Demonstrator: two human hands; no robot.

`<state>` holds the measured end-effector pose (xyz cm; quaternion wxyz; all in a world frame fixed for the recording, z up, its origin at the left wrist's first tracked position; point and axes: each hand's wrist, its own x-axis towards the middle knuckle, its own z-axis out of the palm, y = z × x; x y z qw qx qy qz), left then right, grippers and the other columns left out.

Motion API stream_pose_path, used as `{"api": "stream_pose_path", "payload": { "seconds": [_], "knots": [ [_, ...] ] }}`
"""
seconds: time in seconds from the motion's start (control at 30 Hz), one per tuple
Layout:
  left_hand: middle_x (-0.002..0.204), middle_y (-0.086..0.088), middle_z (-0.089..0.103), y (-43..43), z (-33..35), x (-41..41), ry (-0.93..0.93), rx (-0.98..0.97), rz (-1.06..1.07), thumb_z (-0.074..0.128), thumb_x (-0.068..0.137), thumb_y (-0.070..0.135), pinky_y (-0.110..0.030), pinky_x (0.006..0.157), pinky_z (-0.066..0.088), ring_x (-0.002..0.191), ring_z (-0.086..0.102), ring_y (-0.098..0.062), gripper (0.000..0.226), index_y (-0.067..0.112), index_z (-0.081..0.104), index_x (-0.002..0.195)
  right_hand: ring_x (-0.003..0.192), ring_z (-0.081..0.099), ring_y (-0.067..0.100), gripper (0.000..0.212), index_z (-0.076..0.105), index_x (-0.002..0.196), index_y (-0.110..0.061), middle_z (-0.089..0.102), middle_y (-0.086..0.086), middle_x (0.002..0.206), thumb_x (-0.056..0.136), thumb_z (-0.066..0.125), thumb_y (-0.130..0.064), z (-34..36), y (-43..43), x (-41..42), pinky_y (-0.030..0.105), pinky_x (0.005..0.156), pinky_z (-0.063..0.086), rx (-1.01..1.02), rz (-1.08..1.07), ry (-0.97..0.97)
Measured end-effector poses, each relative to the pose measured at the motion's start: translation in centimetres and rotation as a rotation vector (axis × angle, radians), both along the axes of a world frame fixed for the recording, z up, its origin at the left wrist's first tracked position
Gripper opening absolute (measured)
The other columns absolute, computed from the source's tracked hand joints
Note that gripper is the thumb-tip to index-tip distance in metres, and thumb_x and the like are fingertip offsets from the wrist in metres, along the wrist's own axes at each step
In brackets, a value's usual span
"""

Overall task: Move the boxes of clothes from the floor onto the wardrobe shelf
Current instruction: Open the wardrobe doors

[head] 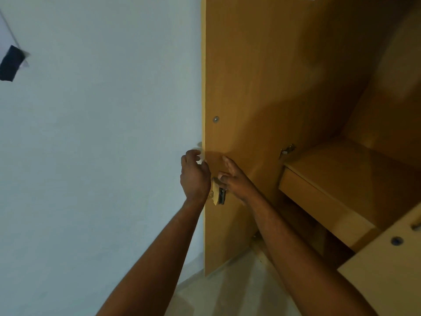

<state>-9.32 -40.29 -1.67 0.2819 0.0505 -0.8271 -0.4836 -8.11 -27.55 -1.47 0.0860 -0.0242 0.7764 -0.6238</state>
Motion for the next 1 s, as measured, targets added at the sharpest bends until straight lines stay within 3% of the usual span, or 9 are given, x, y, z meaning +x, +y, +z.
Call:
{"api": "stream_pose_path", "payload": {
  "seconds": [0.07, 0.17, 0.27, 0.37, 0.53, 0.7, 0.83, 0.93, 1.0],
  "knots": [
    [0.108, -0.001, 0.057, 1.1, -0.2, 0.6, 0.083, 0.005, -0.035, 0.055, 0.093, 0.015, -0.03, 0.07, 0.052, 0.086, 0.059, -0.012, 0.021, 0.015, 0.052, 0.113, 0.131, 0.048, 0.016, 0.061, 0.026, 0.152, -0.031, 0.035, -0.006, 0.154, 0.099, 0.05, -0.015, 0.2, 0.9, 0.7, 0.043, 0.106, 0.048, -0.052, -0.04, 0.004],
    [0.101, 0.004, 0.06, 3.2, -0.5, 0.9, 0.135, 0.014, -0.265, 0.056, 0.092, 0.013, -0.026, 0.069, 0.051, 0.083, 0.059, -0.008, 0.015, 0.016, 0.056, 0.107, 0.115, 0.057, 0.01, 0.046, 0.04, 0.142, -0.023, 0.051, -0.007, 0.138, 0.099, 0.05, -0.009, -0.1, 3.1, 2.1, 0.035, 0.093, 0.054, -0.117, -0.136, 0.005],
    [0.096, 0.004, 0.066, 6.7, -1.2, 0.6, 0.065, 0.046, -0.53, 0.054, 0.094, 0.02, -0.034, 0.07, 0.056, 0.082, 0.064, -0.01, 0.013, 0.017, 0.059, 0.105, 0.113, 0.061, 0.016, 0.043, 0.048, 0.139, -0.018, 0.063, -0.002, 0.123, 0.097, 0.058, -0.014, -0.9, 6.5, 4.1, 0.033, 0.088, 0.053, -0.154, -0.323, 0.0],
    [0.09, 0.005, 0.068, 11.1, -1.8, 0.4, -0.041, 0.049, -0.708, 0.052, 0.093, 0.033, -0.044, 0.071, 0.059, 0.082, 0.068, -0.015, 0.016, 0.022, 0.061, 0.101, 0.103, 0.066, 0.019, 0.025, 0.061, 0.12, -0.016, 0.069, 0.004, 0.11, 0.096, 0.056, -0.008, -1.7, 10.6, 6.7, 0.03, 0.082, 0.053, -0.184, -0.475, 0.003],
    [0.091, 0.006, 0.069, 20.4, -2.2, 0.8, -0.184, 0.01, -0.984, 0.055, 0.093, 0.026, -0.047, 0.079, 0.056, 0.087, 0.069, -0.019, 0.01, 0.022, 0.063, 0.097, 0.1, 0.067, 0.022, 0.016, 0.067, 0.103, -0.014, 0.071, 0.007, 0.103, 0.093, 0.059, -0.005, -3.2, 18.9, 11.6, 0.032, 0.084, 0.055, -0.171, -0.725, 0.004],
    [0.107, -0.006, 0.07, 31.5, -2.0, 2.3, -0.37, 0.036, -1.209, 0.057, 0.082, 0.055, -0.054, 0.087, 0.055, 0.1, 0.067, -0.026, 0.044, 0.027, 0.058, 0.116, 0.092, 0.066, 0.027, 0.017, 0.065, 0.09, -0.022, 0.068, 0.003, 0.093, 0.093, 0.059, -0.006, -4.7, 27.2, 16.4, 0.042, 0.082, 0.056, -0.013, -1.082, 0.064],
    [0.139, -0.007, 0.054, 38.9, -0.2, 4.5, -0.488, 0.032, -1.413, 0.056, 0.096, 0.041, -0.051, 0.1, 0.047, 0.126, 0.053, -0.026, 0.045, 0.026, 0.049, 0.137, 0.099, 0.063, 0.023, 0.03, 0.06, 0.114, -0.015, 0.06, 0.004, 0.117, 0.088, 0.063, -0.002, -5.0, 33.0, 18.8, 0.035, 0.08, 0.05, 0.264, -1.281, 0.17],
    [0.152, 0.0, 0.04, 42.5, 1.2, 6.0, -0.595, 0.101, -1.459, 0.051, 0.095, 0.052, -0.041, 0.109, 0.039, 0.138, 0.04, -0.021, 0.058, 0.029, 0.039, 0.147, 0.115, 0.056, 0.02, 0.058, 0.042, 0.144, -0.012, 0.043, 0.005, 0.141, 0.09, 0.061, -0.003, -4.8, 36.4, 19.0, 0.042, 0.091, 0.051, 0.305, -1.195, 0.12],
    [0.154, 0.004, 0.039, 43.9, 1.5, 6.7, -0.627, 0.13, -1.471, 0.043, 0.094, 0.061, -0.038, 0.11, 0.034, 0.139, 0.037, -0.019, 0.062, 0.031, 0.037, 0.148, 0.13, 0.049, 0.024, 0.067, 0.033, 0.151, -0.015, 0.039, 0.005, 0.15, 0.09, 0.06, -0.005, -5.0, 37.6, 18.5, 0.042, 0.102, 0.047, 0.352, -1.058, 0.091]
  ]
}}
